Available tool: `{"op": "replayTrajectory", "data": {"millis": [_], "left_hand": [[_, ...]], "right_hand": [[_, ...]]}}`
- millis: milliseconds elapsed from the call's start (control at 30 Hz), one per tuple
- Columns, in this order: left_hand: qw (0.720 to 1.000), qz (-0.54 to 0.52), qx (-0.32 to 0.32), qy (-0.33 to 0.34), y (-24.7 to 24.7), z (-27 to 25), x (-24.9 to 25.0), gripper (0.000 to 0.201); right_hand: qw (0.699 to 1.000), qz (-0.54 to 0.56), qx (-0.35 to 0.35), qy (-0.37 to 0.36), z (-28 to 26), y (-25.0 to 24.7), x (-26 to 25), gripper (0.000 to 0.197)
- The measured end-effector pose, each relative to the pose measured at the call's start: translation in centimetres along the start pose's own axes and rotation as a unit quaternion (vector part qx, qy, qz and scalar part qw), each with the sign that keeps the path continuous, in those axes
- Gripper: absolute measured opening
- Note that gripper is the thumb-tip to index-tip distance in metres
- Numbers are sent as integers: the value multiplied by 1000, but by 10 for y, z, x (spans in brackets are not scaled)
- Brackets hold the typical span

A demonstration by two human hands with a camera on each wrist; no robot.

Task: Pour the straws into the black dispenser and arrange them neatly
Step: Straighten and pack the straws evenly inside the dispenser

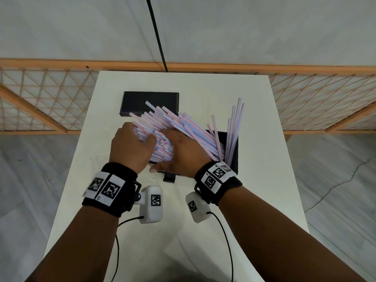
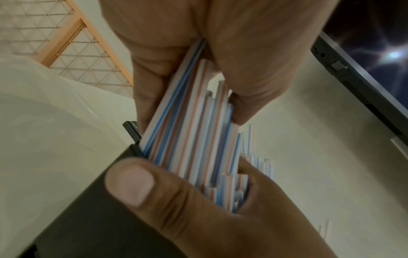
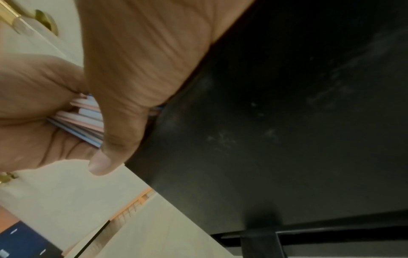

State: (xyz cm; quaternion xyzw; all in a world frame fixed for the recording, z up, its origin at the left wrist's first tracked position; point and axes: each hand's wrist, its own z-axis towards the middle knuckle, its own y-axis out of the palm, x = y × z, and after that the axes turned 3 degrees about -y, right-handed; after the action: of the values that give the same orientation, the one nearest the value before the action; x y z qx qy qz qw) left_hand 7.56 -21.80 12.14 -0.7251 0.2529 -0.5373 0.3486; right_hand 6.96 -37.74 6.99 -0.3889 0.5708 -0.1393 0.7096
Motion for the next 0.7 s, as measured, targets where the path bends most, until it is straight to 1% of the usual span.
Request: {"op": "replayTrajectory", "data": {"millis": [67,133,200,233,333,467,500,567,633,700], "left_hand": [[1000,0,-7,-19,0,-6,-4,49],[999,-31,-5,-39,0,-11,-5,63],[996,-71,20,-41,-2,-14,-5,75],[995,-86,33,-33,-3,-14,-5,77],[992,-114,59,-4,-8,-12,-5,71],[992,-91,61,54,-5,-12,-4,59],[992,-85,58,68,-3,-13,-4,58],[991,-80,58,87,1,-16,-6,56],[990,-79,71,89,4,-16,-7,51],[989,-92,83,81,6,-14,-7,47]], "right_hand": [[1000,-17,-5,-21,-5,0,2,102],[999,-29,5,-40,-10,-1,2,104],[998,-31,23,-57,-13,-4,-1,105],[997,-27,30,-60,-15,-6,-2,105],[996,-14,58,-70,-21,-12,-8,100],[981,-30,160,-105,-33,-20,-5,83],[976,-43,185,-106,-38,-21,-3,80],[971,-48,221,-83,-50,-23,1,71],[972,-35,223,-59,-63,-21,4,57],[979,-21,193,-53,-73,-13,7,44]]}}
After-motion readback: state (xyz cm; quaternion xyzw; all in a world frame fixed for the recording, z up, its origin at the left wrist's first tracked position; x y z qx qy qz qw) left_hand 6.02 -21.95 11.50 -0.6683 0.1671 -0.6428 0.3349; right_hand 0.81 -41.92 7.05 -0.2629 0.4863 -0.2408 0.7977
